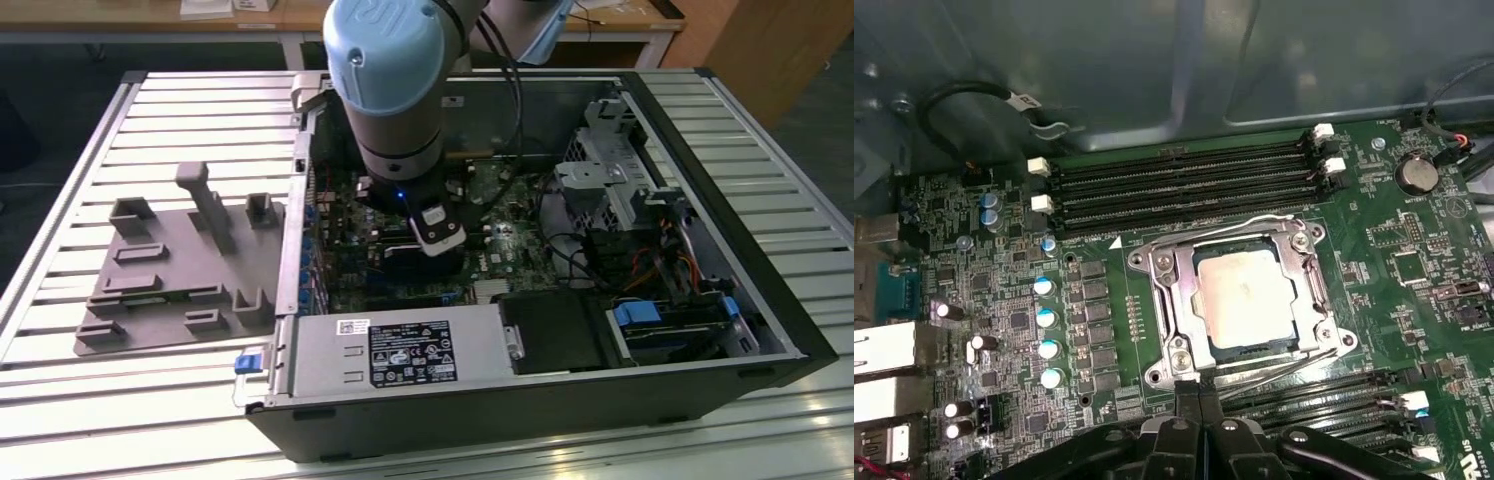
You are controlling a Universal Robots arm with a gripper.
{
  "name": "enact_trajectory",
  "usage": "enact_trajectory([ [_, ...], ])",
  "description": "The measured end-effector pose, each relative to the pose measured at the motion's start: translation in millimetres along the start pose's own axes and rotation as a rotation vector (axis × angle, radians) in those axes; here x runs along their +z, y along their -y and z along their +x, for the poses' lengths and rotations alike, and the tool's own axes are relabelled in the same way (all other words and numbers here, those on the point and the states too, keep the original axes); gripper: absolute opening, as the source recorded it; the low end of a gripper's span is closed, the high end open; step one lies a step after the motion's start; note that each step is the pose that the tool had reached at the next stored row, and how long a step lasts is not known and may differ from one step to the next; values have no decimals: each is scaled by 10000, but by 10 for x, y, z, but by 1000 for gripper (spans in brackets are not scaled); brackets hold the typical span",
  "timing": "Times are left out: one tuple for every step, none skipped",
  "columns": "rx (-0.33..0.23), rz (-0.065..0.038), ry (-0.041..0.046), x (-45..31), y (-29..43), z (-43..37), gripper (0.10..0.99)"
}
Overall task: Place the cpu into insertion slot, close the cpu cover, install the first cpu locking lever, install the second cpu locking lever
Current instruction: 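Install the second cpu locking lever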
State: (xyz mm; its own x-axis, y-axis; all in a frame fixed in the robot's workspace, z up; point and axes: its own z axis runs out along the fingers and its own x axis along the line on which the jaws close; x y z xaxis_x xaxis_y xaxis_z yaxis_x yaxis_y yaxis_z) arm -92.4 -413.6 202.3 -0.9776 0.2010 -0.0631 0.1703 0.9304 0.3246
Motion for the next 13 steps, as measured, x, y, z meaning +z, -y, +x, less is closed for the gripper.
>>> enact_trajectory([
  [5,-46,-8,1,6,0,102],
  [10,-92,-16,3,14,0,102],
  [13,-128,-22,5,21,0,102],
  [18,-168,-30,8,30,1,102],
  [23,-208,-37,12,39,2,102],
  [27,-245,-44,16,47,2,102],
  [31,-279,-50,20,56,3,102],
  [36,-317,-56,24,63,5,102],
  [42,-364,-65,27,70,8,102],
  [50,-418,-74,28,77,12,102],
  [55,-470,-84,31,83,17,102],
  [61,-520,-92,34,90,21,102],
  [67,-571,-101,37,97,26,102],
])
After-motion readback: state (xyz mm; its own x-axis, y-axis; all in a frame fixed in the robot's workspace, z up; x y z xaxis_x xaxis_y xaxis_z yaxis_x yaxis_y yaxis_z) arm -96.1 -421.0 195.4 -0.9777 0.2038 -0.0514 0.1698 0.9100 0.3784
